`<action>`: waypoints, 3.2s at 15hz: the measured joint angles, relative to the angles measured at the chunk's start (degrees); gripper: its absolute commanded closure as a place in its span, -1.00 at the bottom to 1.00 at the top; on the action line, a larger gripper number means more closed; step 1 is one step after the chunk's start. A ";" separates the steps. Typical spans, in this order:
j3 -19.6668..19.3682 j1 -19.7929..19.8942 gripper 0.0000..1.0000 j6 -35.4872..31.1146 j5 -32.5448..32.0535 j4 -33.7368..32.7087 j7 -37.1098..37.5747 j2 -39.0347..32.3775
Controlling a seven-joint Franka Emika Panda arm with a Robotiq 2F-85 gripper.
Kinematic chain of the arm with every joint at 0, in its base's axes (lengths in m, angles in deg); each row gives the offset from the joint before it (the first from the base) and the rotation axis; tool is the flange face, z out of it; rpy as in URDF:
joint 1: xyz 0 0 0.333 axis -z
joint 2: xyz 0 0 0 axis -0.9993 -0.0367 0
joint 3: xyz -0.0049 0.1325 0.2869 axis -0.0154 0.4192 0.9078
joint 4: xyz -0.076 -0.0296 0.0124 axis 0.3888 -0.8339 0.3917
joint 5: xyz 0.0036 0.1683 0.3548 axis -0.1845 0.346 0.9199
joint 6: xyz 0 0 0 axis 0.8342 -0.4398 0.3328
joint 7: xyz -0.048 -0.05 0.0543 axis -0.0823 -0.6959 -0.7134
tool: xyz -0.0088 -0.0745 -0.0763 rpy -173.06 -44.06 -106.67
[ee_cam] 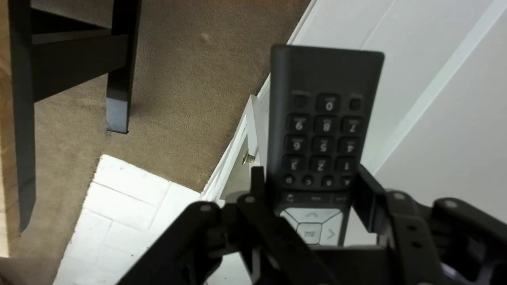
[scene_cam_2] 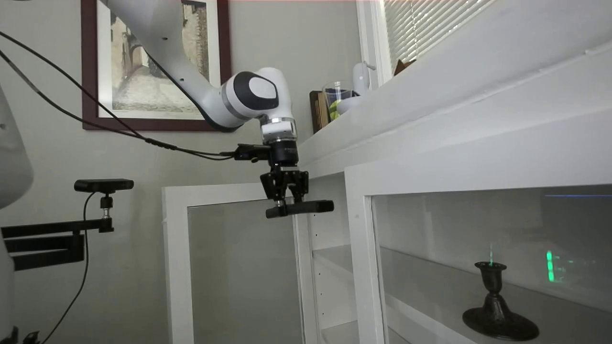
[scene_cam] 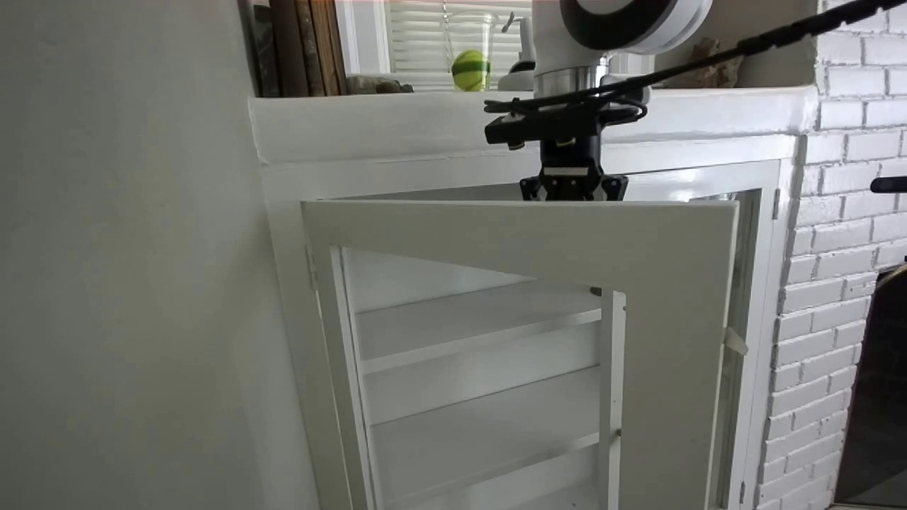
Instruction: Put the remote in the cabinet
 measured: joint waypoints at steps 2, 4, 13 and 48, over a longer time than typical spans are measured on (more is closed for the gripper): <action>0.22 -0.29 0.40 -3.60 -1.65 0.88 1.44 -1.25; 0.41 -0.83 0.40 -6.84 -3.53 1.62 2.86 -2.56; -0.02 -1.70 -0.10 -24.54 -20.12 4.19 12.88 -6.87; -7.63 -3.33 0.40 -38.16 -57.34 -10.58 43.09 -26.78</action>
